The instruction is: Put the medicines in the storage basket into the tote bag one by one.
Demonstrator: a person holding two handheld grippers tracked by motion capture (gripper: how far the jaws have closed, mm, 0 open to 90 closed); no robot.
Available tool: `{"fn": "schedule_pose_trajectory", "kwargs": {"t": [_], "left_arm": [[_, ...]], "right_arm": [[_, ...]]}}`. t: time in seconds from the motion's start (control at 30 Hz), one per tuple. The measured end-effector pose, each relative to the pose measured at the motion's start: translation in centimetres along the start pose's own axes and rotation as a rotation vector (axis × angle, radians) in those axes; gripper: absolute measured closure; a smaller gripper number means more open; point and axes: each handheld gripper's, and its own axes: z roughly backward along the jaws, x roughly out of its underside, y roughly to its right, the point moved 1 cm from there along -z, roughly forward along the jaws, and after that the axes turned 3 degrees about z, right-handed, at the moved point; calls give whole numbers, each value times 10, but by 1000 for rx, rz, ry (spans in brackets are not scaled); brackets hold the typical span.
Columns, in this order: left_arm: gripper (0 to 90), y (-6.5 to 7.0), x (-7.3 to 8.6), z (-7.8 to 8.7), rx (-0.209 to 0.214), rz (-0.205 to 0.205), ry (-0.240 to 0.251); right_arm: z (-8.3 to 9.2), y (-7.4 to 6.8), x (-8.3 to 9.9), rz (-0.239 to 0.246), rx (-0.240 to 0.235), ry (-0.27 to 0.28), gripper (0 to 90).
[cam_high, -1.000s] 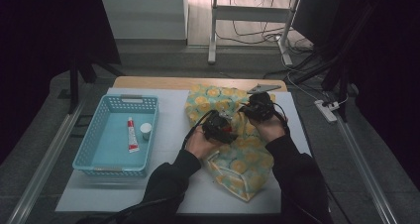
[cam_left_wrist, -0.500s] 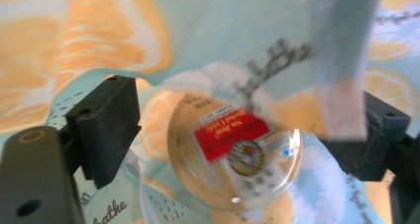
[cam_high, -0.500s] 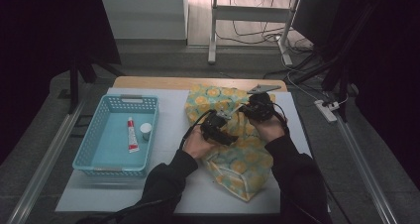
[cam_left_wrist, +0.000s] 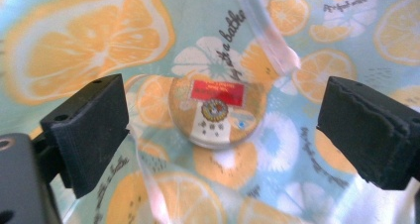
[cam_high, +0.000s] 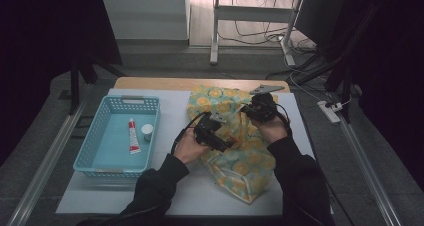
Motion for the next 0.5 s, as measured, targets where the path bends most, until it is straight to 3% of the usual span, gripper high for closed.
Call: {"fn": "schedule_pose_trajectory", "kwargs": {"t": [0.23,0.5], "left_arm": [[37,4,3,31,0,22,13],[22,-2,20,63,-52,61,16]], "right_arm": [[3,-5,-5,13,-18,14,894],[4,-8,-7,22,-24,17,893]]}}
